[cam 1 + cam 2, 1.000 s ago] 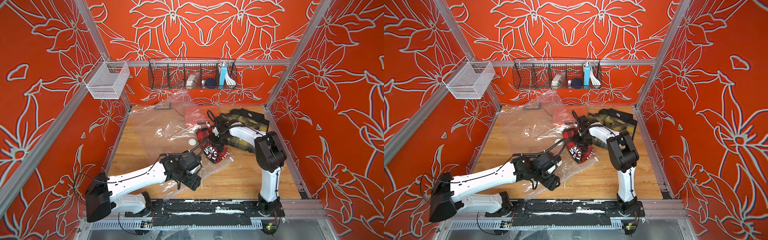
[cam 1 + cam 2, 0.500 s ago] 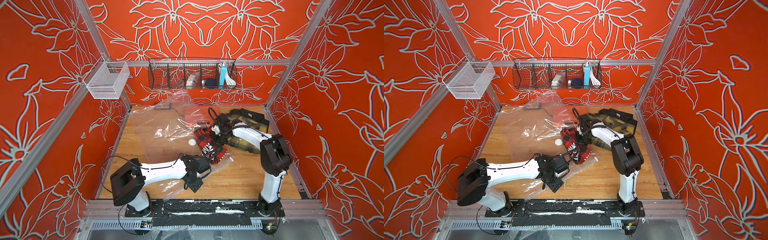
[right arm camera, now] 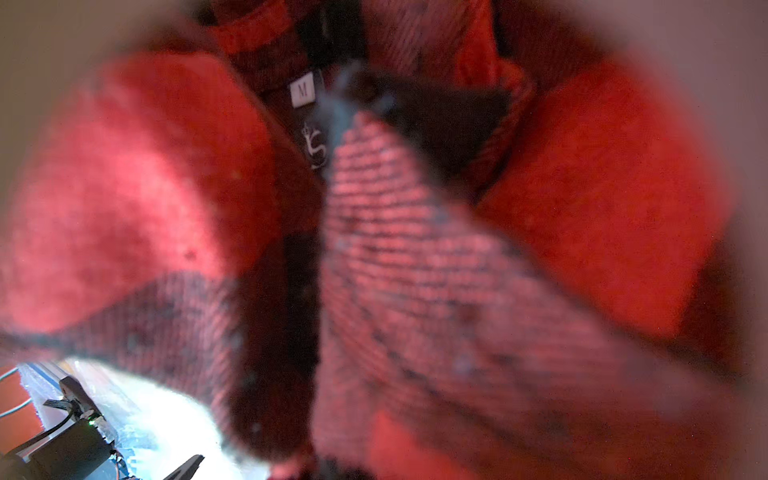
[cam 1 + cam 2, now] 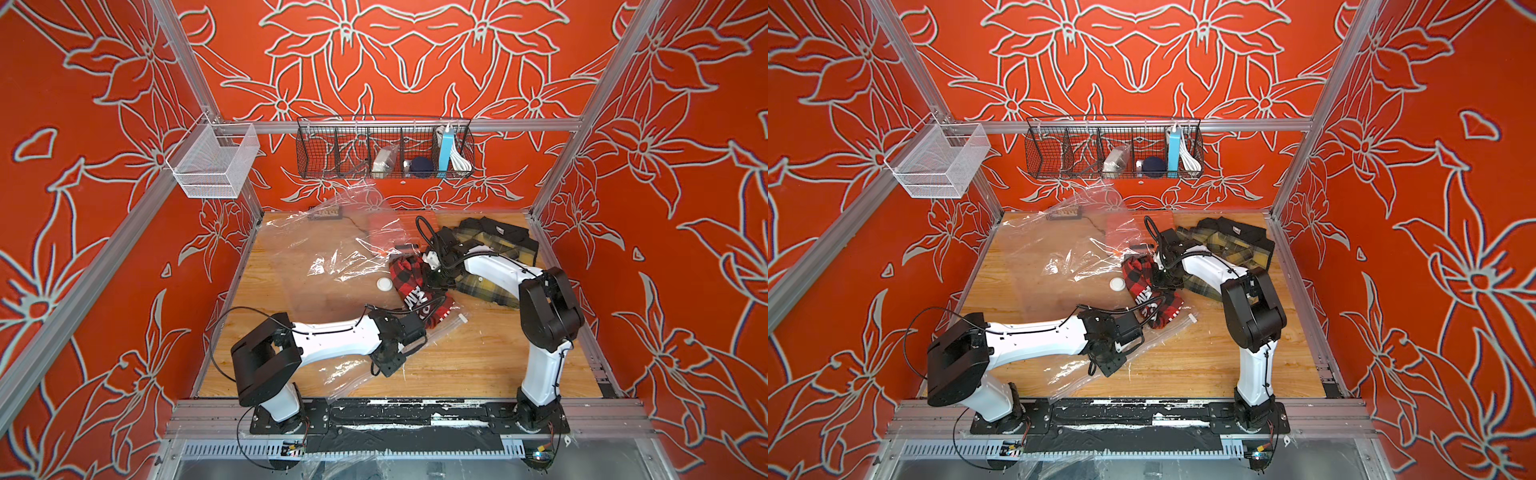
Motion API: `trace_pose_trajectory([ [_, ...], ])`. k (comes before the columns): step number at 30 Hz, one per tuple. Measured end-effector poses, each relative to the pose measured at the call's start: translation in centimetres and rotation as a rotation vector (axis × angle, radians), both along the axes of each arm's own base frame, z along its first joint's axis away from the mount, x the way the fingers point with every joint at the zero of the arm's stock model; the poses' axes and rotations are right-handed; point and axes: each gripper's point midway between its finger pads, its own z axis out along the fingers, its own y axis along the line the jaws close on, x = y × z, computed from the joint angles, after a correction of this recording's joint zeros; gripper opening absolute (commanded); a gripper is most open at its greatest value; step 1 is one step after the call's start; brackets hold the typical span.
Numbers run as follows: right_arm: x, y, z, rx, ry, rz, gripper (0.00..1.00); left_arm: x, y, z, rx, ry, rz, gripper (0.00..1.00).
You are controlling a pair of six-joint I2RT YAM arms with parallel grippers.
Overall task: Place the folded shirt into the vacuum bag
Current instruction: Open the vacuum bag at the center of the board.
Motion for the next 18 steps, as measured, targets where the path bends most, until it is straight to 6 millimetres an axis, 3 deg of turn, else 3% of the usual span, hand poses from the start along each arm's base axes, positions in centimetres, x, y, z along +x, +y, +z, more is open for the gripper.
trace_pose_trajectory([
  [3,0.1,-0.1,-0.1,-0.001,0.001,-0.002,0.00,-0.1,-0.1,-0.1,0.003,0.009,-0.007,0.70],
  [6,0.1,-0.1,-0.2,-0.002,0.003,-0.004,0.00,-0.4,-0.2,-0.3,0.001,0.029,-0.004,0.72],
  [13,0.2,-0.2,-0.6,-0.009,0.004,-0.005,0.00,-0.8,0.1,-1.9,0.045,0.065,-0.004,0.56],
  [18,0.1,-0.4,-1.1,-0.017,0.003,-0.005,0.00,-0.6,0.2,-1.9,0.053,0.058,-0.002,0.56],
])
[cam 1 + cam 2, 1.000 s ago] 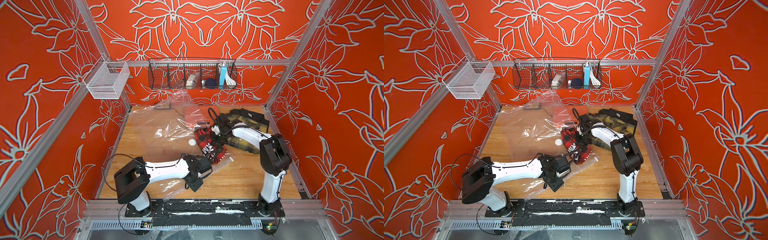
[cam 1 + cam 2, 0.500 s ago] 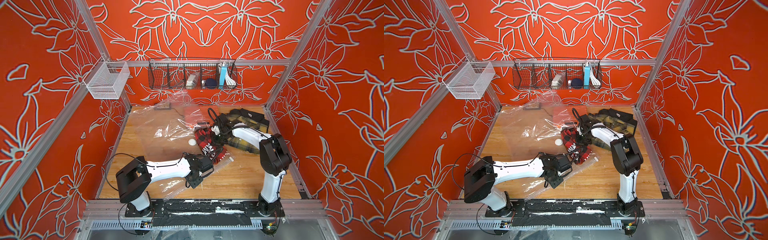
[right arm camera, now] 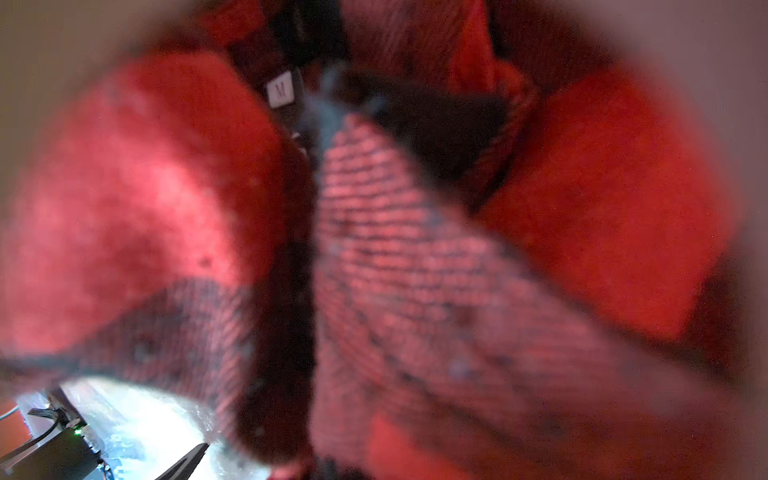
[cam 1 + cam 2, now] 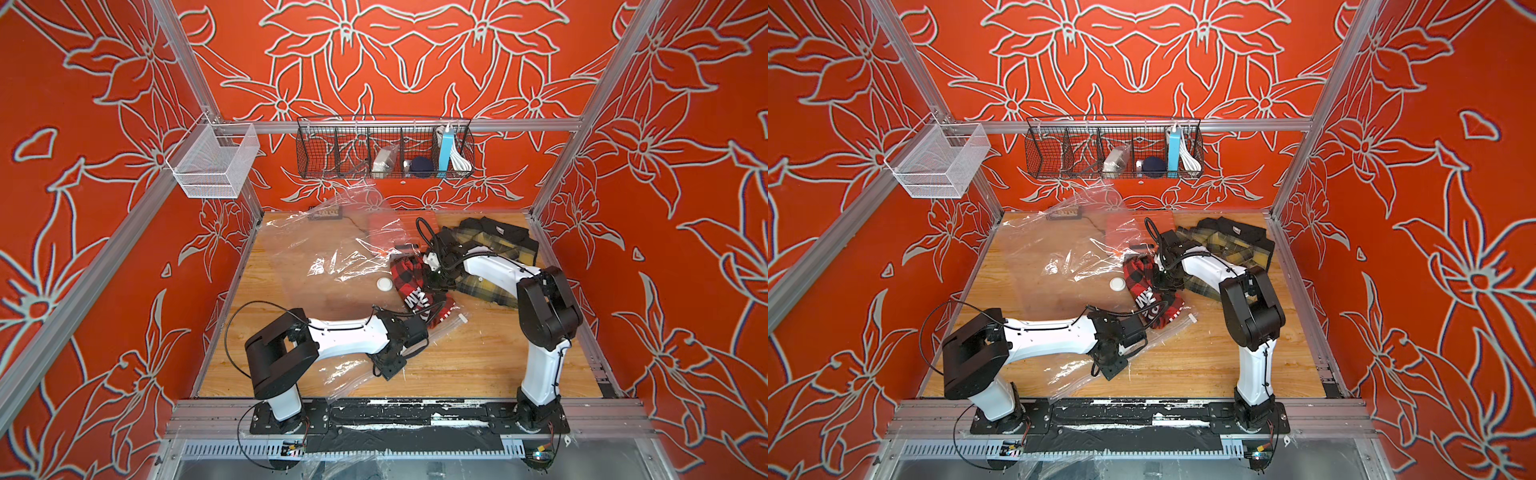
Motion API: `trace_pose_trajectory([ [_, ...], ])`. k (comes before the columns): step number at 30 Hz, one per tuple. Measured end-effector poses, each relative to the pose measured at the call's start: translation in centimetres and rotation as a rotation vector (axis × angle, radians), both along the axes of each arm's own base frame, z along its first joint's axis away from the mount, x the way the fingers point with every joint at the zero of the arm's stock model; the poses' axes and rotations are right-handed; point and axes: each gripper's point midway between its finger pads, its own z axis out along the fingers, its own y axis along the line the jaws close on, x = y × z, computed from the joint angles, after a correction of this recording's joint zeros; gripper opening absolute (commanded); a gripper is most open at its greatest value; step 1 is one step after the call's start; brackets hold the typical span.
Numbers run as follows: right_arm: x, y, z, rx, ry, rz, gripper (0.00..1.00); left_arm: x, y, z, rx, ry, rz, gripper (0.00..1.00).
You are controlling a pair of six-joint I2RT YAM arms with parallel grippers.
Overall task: Place the folded shirt into the vacuum bag
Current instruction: Open the vacuum bag at the center of the board.
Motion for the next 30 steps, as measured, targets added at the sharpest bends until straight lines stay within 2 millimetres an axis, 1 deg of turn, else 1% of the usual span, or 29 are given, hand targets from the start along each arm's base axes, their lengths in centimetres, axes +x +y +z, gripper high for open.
trace_pose_trajectory([
  [2,0.0,-0.1,-0.2,-0.003,0.000,-0.001,0.00,0.1,0.0,0.2,-0.008,-0.003,0.003,0.55],
  [3,0.0,-0.1,-0.3,-0.004,0.000,-0.001,0.00,0.1,-0.1,0.4,-0.017,-0.002,0.006,0.54],
  [6,0.1,-0.1,-0.5,-0.007,0.000,-0.002,0.00,0.5,-0.1,1.0,-0.044,-0.003,0.023,0.46],
  [9,0.1,-0.1,-0.6,-0.008,0.001,-0.002,0.00,0.8,0.1,1.1,-0.050,0.000,0.039,0.39],
  [13,0.1,-0.1,-0.6,-0.009,0.001,-0.001,0.00,0.9,0.2,1.1,-0.053,0.005,0.045,0.43],
  [20,0.1,-0.2,-0.7,-0.014,-0.002,0.004,0.00,1.1,0.3,1.0,-0.046,-0.003,0.050,0.39],
  [28,0.3,-0.2,-0.7,-0.016,-0.003,0.009,0.00,1.4,0.7,0.0,-0.006,-0.010,0.057,0.21],
  [30,0.3,0.0,-0.4,-0.006,-0.003,0.013,0.00,1.5,0.7,0.1,-0.004,-0.017,0.056,0.12],
])
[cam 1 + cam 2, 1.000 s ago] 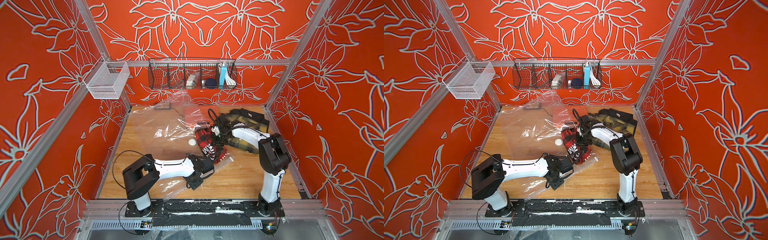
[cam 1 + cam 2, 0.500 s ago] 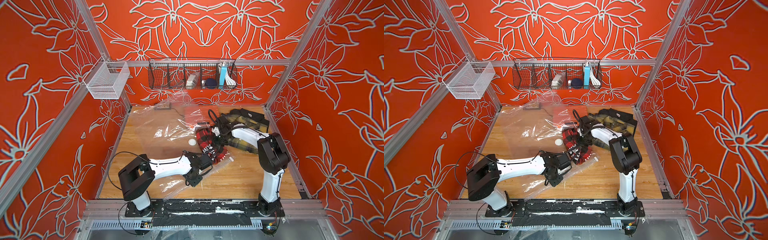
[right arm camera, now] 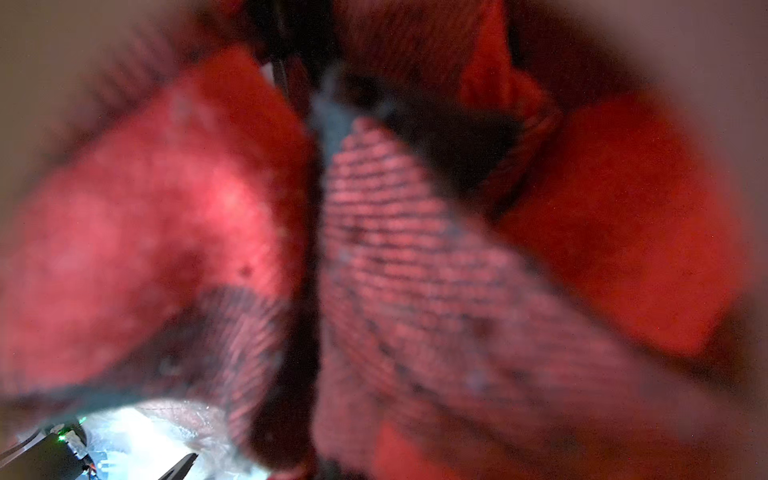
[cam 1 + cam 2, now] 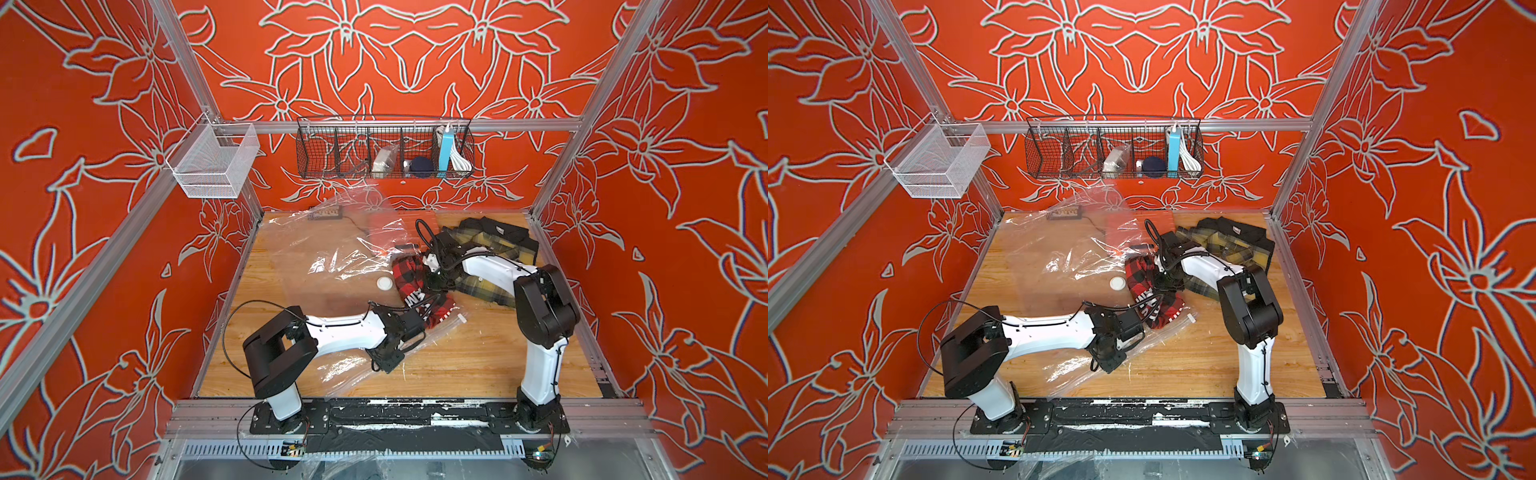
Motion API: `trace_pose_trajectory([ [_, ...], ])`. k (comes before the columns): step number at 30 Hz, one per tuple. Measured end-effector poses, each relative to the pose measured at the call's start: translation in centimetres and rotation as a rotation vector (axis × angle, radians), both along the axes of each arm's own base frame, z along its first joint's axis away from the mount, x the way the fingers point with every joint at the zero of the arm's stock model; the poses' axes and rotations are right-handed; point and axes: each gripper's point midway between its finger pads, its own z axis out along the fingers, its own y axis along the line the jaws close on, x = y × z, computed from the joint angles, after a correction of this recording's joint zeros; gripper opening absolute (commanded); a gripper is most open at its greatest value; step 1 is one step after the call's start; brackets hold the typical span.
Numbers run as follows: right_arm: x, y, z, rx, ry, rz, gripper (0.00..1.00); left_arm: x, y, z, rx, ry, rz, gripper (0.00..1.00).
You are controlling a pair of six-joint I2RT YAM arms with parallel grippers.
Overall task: Place the folded shirt into the vacuum bag
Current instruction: Open the vacuum bag at the center of the board.
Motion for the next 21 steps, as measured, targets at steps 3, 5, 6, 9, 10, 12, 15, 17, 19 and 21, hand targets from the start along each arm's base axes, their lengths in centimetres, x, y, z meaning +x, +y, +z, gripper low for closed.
trace_pose_trajectory([
  [3,-0.2,0.3,1.6,0.044,-0.009,0.003,0.00,0.3,0.2,0.2,0.001,-0.013,-0.004,0.01],
  [5,-0.2,0.5,4.4,0.103,-0.042,-0.003,0.00,0.6,0.2,0.8,-0.017,-0.025,0.001,0.00],
  [6,-0.2,0.5,5.9,0.133,-0.064,-0.011,0.00,0.8,0.2,1.2,-0.032,-0.034,0.004,0.00],
  [9,-0.2,-0.5,11.9,0.230,-0.166,-0.047,0.00,1.7,0.1,3.6,-0.108,-0.083,0.026,0.00],
  [10,-0.2,-1.2,14.2,0.262,-0.211,-0.066,0.00,2.0,0.1,4.7,-0.141,-0.101,0.038,0.00],
  [12,-0.3,-3.0,17.8,0.304,-0.290,-0.109,0.00,2.6,0.3,6.4,-0.198,-0.130,0.065,0.00],
  [15,-1.3,-5.8,21.5,0.320,-0.374,-0.164,0.00,3.7,0.6,8.4,-0.255,-0.158,0.109,0.00],
  [17,-2.9,-7.3,22.7,0.302,-0.401,-0.179,0.00,4.7,0.6,9.6,-0.283,-0.170,0.141,0.00],
  [19,-5.2,-8.0,23.0,0.287,-0.397,-0.170,0.00,5.8,0.5,11.0,-0.314,-0.184,0.174,0.00],
  [21,-8.2,-8.5,22.4,0.266,-0.369,-0.146,0.00,6.8,0.4,12.5,-0.345,-0.204,0.209,0.00],
])
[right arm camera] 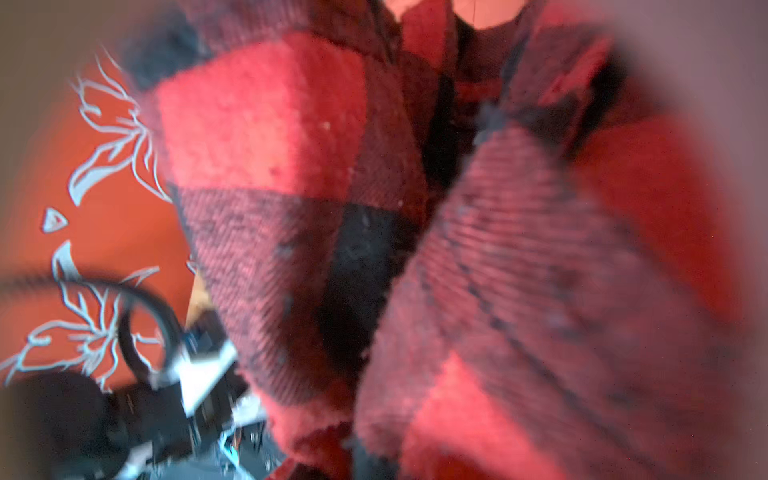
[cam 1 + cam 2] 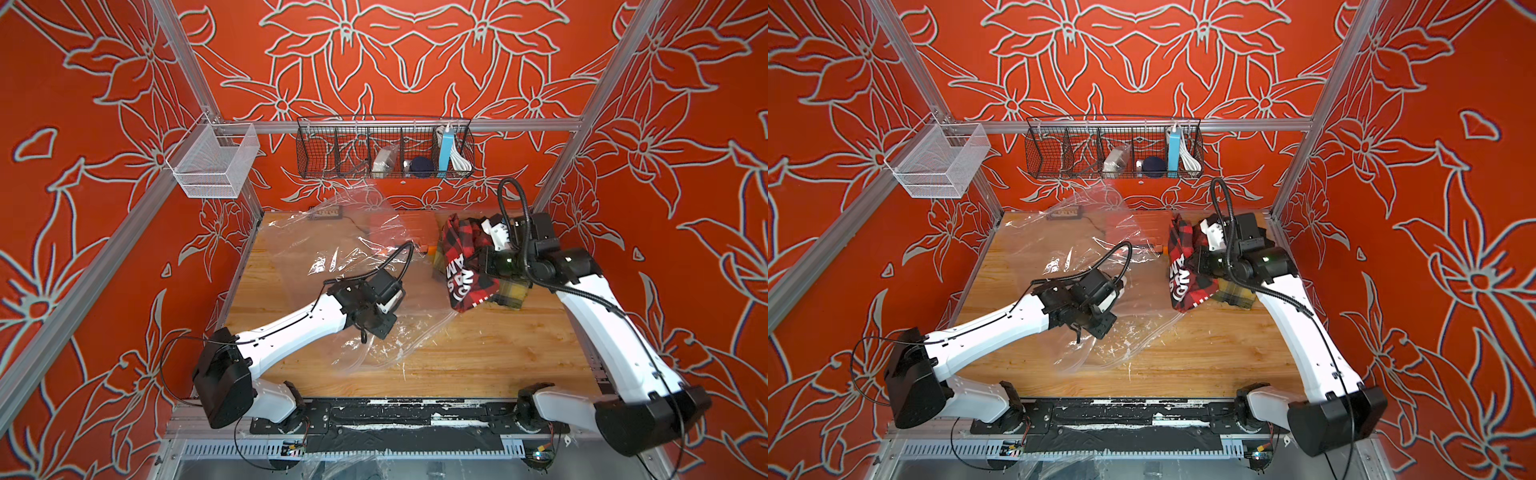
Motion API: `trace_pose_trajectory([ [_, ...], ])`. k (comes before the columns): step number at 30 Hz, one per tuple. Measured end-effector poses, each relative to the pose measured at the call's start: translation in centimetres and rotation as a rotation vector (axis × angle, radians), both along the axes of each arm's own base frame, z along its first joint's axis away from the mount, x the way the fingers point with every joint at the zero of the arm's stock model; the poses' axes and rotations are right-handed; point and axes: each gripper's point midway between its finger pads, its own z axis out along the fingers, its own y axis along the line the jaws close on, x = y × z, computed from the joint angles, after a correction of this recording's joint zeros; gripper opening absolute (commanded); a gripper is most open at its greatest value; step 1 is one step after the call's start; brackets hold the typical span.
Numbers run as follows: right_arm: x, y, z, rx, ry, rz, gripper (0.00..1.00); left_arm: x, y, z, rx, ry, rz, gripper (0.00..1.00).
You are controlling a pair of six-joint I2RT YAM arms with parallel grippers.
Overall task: Place the folded shirt into the vacuum bag
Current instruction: Open the vacuum bag at the center of the board, then place the shirt in the vacuum bag.
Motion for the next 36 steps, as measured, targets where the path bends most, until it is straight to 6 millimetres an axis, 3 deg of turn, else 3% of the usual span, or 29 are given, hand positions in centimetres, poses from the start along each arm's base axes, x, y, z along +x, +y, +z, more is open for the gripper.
trace_pose_trajectory([
  [3,-4.8,0.3,-1.3,-0.037,0.049,0.075,0.00,1.3,-0.2,2.1,-0.039,-0.023,0.044,0.00],
  [7,-11.5,3.1,-2.6,-0.057,0.076,0.295,0.00,2.8,-1.0,4.4,-0.084,-0.055,0.075,0.00],
  [10,-14.4,5.1,-3.4,-0.076,0.089,0.433,0.00,3.1,-1.4,5.3,-0.101,-0.067,0.082,0.00],
  [14,-14.5,7.8,-5.0,-0.141,0.077,0.520,0.00,3.3,-1.6,6.2,-0.116,-0.077,0.087,0.00],
  [18,-12.5,9.9,-9.8,-0.212,0.096,0.523,0.00,3.5,-1.6,6.8,-0.126,-0.084,0.097,0.00],
  [22,-12.4,9.0,-16.3,-0.318,0.189,0.510,0.00,3.8,-1.7,8.0,-0.150,-0.102,0.103,0.00],
  [25,-12.8,7.8,-19.0,-0.388,0.242,0.499,0.00,3.8,-2.3,9.6,-0.194,-0.118,0.090,0.00],
  [29,-12.0,8.6,-18.7,-0.397,0.227,0.503,0.00,3.6,-3.1,11.1,-0.250,-0.128,0.068,0.00],
  [36,-10.4,11.8,-13.5,-0.299,0.077,0.583,0.00,3.8,-3.3,11.0,-0.265,-0.128,0.058,0.00],
])
